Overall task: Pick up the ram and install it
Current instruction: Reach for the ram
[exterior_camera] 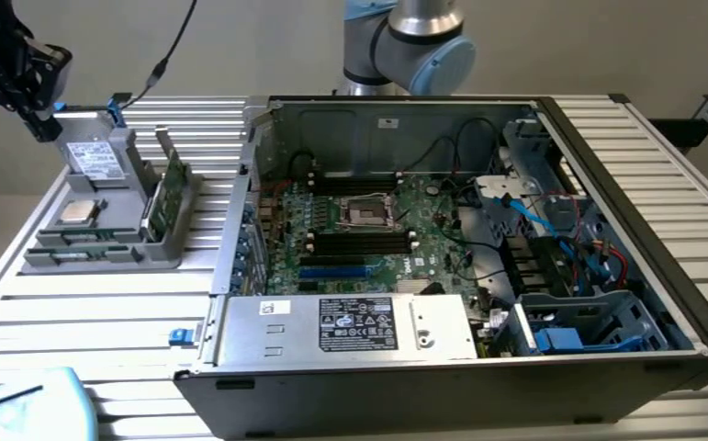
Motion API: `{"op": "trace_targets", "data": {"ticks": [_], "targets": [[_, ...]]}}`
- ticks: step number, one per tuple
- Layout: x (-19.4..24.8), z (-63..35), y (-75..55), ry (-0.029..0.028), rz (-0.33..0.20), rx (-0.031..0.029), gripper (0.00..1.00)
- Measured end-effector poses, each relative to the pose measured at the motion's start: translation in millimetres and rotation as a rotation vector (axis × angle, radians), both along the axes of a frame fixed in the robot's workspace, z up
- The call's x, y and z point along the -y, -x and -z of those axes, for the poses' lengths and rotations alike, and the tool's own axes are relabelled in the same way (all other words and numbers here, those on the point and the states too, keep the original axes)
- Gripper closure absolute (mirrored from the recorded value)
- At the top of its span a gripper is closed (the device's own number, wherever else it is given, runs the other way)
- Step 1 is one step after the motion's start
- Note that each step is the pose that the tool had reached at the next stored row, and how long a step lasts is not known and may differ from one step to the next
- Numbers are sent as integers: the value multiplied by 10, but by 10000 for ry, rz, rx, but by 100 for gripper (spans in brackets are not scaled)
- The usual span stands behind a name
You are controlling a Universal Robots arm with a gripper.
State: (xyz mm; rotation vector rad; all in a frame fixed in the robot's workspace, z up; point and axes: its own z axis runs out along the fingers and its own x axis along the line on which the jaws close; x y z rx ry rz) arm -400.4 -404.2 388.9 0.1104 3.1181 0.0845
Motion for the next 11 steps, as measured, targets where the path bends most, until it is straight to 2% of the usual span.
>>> {"op": "trace_targets", "data": {"ticks": [4,6,11], "targets": [[14,11,75,6,0,-2,90],[20,15,84,22,-2,-23,90],[27,24,89,63,1,-176,90]]}}
